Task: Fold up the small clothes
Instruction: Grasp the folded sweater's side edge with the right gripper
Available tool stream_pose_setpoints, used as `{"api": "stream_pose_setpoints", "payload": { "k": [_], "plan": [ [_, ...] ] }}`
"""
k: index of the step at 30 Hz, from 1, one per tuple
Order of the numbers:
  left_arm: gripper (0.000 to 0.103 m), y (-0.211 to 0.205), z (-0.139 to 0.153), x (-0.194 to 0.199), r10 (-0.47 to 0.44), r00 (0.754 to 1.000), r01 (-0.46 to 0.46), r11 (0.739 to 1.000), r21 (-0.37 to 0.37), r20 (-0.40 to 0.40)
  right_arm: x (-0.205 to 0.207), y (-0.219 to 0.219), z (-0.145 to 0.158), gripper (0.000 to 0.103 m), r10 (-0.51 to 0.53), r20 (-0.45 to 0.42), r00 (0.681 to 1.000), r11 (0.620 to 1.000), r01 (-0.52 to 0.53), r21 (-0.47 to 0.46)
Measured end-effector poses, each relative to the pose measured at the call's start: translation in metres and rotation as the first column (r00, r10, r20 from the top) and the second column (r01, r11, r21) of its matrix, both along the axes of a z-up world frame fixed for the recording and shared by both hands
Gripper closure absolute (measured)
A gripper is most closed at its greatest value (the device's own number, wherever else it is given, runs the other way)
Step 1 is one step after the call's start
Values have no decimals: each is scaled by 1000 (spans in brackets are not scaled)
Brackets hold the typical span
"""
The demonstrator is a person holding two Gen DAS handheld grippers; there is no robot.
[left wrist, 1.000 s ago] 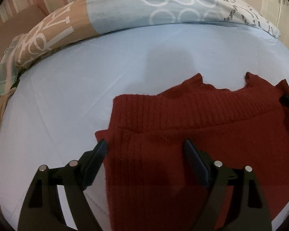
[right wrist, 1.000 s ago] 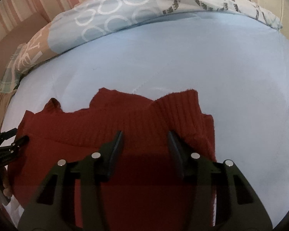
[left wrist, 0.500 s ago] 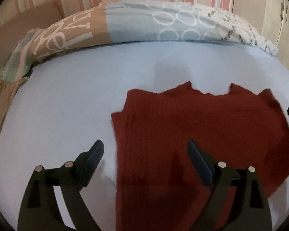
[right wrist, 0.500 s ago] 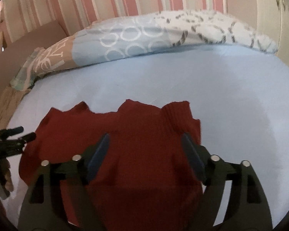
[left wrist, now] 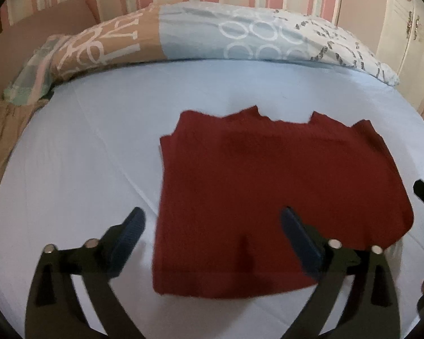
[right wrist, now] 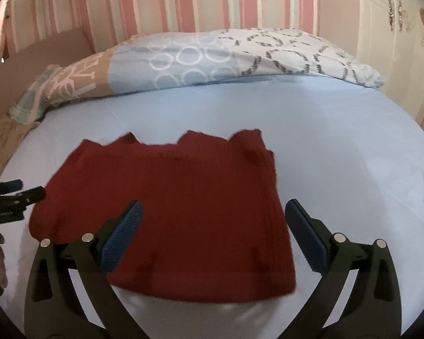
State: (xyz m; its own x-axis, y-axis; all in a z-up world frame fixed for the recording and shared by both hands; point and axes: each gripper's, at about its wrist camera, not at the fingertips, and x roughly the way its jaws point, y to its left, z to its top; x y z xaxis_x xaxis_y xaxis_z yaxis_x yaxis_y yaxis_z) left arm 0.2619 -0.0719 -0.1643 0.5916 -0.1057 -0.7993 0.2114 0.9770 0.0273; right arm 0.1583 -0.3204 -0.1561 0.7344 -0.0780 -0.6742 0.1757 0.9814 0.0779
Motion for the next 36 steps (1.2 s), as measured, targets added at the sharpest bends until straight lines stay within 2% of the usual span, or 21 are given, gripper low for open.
{"api": "stream_pose_setpoints", "payload": {
  "k": [5,10,14,17,23,27,30,34,36],
  "plan": [
    [2,-8,-7,-14,2,1000,-2,1000,-20,-25,-18,-5,-14,3,-32,-34,999,999,32,-2],
    [2,-29,-23,-23,-15,998,13,999,-36,-67,-35,-19,-35,3,-87,-79,993,994,91,60],
    [2,-48,-29,-31,-40,997,39,999,-13,-64,-44,-31,-48,3,-119,-110,987,986,130,106],
    [2,-60,-31,-36,-61,997,62,998,12,-43,-51,-42,-57,3,-142,-137,980,973,164,164],
    [2,-69,-37,-36,-91,994,92,996,12,-53,-55,-66,-77,3,-191,-192,963,918,244,314],
    [2,-68,-37,-35,-81,996,81,997,9,-45,-54,-70,-82,3,-181,-206,962,901,246,357],
    [2,-66,-39,-33,-72,996,72,997,1,-54,-51,-67,-84,3,-168,-218,961,908,237,346],
    [2,-65,-42,-32,-76,995,76,997,-4,-70,-45,-64,-88,9,-150,-237,960,908,228,350],
    [2,-66,-45,-32,-80,994,80,997,1,-78,-41,-62,-88,17,-135,-243,960,908,218,358]
  ]
}}
